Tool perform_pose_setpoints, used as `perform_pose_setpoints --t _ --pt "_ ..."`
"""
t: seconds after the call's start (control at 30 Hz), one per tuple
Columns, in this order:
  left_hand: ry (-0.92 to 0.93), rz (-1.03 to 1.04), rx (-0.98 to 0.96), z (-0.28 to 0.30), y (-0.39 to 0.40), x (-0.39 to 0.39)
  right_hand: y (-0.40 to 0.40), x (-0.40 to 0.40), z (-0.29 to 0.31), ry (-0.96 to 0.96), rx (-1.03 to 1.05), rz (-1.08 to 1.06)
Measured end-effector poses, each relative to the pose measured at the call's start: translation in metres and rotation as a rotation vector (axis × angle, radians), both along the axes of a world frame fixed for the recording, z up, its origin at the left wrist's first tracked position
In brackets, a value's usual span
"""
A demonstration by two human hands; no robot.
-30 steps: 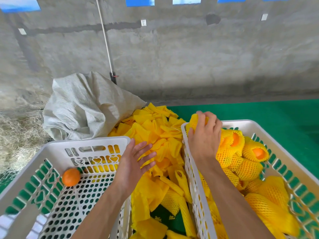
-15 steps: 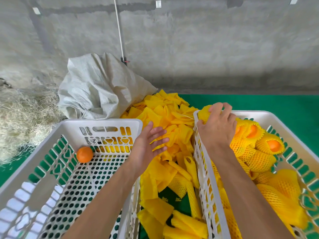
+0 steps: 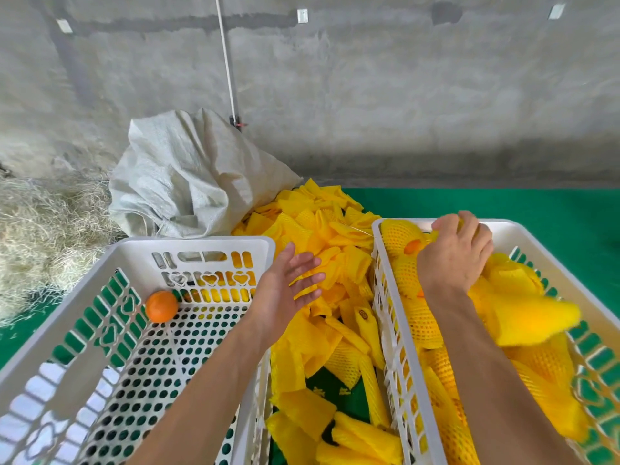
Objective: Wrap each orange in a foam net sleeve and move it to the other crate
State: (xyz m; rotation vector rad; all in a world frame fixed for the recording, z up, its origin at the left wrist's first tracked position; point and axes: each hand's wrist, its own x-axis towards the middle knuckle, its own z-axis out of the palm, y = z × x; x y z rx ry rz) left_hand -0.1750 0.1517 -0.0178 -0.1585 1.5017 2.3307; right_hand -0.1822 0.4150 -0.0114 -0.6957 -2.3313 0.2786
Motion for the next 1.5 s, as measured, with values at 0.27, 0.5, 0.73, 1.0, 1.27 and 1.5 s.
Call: perform_pose_setpoints --t 0.27,0.5,0.73,1.0,1.27,1.5 --pt "-0.015 -0.011 0.014 -0.003 0.000 -0.004 -0.006 -0.008 -0.009 -0.091 -0.160 0.081" --pt "-0.029 -0.014 0.034 -0.003 0.000 -0.004 -0.006 -0.011 -0.012 -0.274 -0.125 -0.031" --pt "-0.038 -0.016 0.057 -0.005 -0.001 -0.005 -0.028 -0.007 -0.008 -0.209 0.031 0.084" --pt "0.013 0.061 0.097 -0.003 0.000 -0.005 -0.087 -0.002 -0.005 0.068 0.185 0.445" --pt "0.109 0.233 0.421 0.002 -0.011 -0.001 -0.119 -0.003 -0.058 -0.811 0.122 0.926" --pt "0.072 0.247 0.405 0.006 -0.010 0.000 -0.149 0.016 -0.069 -1.061 0.216 0.936"
